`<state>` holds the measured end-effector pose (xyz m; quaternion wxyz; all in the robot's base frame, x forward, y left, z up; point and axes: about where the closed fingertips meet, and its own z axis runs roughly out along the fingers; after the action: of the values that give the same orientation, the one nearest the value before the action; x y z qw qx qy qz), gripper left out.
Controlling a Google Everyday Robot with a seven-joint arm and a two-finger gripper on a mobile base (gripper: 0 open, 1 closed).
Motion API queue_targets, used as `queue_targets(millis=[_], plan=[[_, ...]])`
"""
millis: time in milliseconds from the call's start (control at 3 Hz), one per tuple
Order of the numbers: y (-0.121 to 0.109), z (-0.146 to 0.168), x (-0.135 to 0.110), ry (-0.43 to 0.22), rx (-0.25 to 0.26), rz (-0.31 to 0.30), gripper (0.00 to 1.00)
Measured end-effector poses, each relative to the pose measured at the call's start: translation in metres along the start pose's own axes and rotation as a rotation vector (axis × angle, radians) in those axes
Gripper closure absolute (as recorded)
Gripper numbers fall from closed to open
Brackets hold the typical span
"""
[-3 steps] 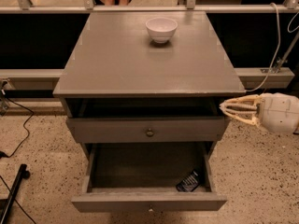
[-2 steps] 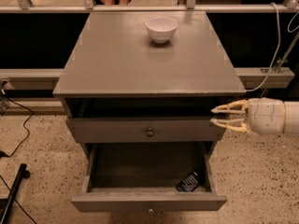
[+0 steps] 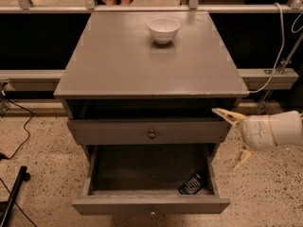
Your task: Pick rxbar blueberry from middle drawer and place on counter
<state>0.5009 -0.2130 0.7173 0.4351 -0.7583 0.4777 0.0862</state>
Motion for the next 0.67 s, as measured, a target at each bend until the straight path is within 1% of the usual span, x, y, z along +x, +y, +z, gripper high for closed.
queue_targets(millis=[333,667], plan=[[0.0254,0.011,0.013,0.093,-0.058,-0.166,0.0],[0.0289,0.0142,0.0156,0.1,-0.071,-0.228,0.0]])
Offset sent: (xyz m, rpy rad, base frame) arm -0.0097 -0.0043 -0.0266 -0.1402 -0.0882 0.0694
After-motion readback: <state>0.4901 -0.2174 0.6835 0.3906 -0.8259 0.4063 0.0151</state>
